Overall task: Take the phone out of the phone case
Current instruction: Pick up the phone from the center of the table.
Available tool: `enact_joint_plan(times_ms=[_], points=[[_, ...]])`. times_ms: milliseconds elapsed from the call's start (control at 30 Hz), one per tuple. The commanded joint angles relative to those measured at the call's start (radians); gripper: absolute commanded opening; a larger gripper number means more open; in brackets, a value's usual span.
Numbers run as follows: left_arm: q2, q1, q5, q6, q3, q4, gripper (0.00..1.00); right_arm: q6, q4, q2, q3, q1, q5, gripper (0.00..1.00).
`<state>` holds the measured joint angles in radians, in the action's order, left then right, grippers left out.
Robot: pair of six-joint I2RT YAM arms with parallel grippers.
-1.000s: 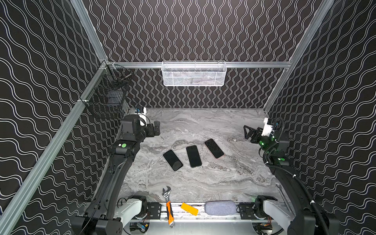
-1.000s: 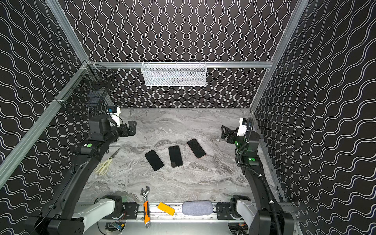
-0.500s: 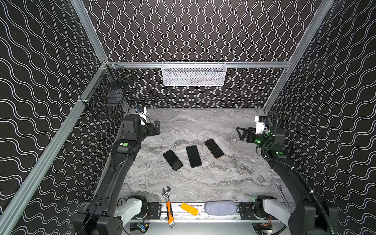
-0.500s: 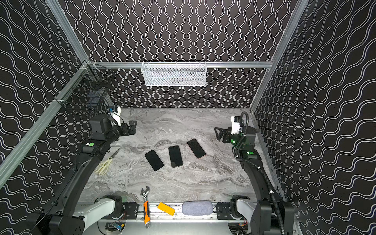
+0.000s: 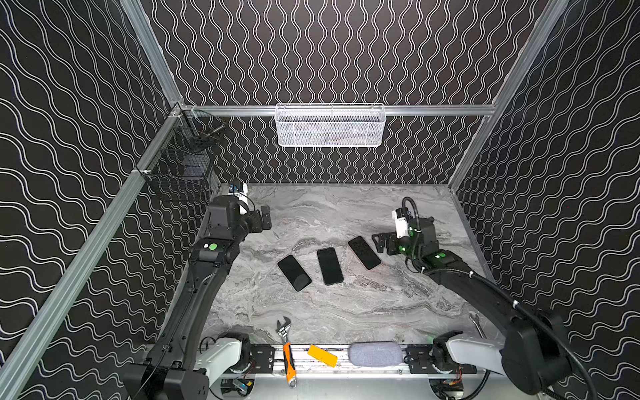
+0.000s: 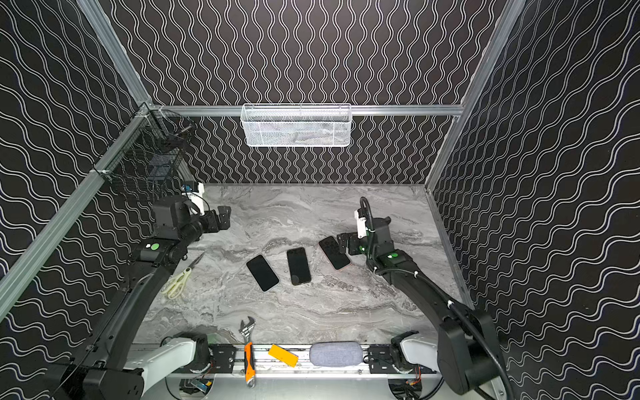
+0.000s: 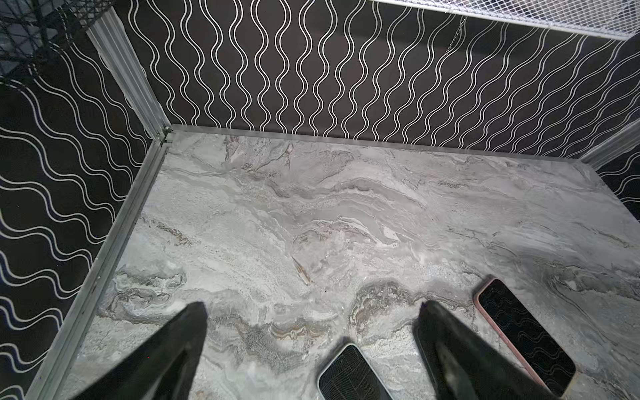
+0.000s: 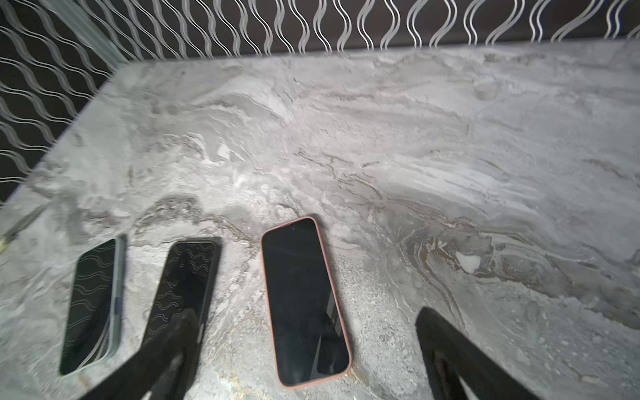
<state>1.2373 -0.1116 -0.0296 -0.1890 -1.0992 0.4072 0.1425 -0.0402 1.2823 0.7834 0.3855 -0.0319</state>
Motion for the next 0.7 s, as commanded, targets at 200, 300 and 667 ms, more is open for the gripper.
enact_joint_plan(times_ms=[200, 300, 667], points=[[0.019, 0.0, 0.058, -0.029, -0.003, -0.018, 0.99, -0.017, -0.07, 0.217, 0.094, 0.081, 0.031, 0.99], [0.024, 0.0, 0.061, -0.029, -0.006, -0.018, 0.99, -0.047, -0.113, 0.278, 0.133, 0.084, 0.018, 0.98], [0.024, 0.0, 0.083, -0.031, -0.007, -0.015, 0.99, -0.107, -0.268, 0.404, 0.256, 0.088, -0.023, 0.97]])
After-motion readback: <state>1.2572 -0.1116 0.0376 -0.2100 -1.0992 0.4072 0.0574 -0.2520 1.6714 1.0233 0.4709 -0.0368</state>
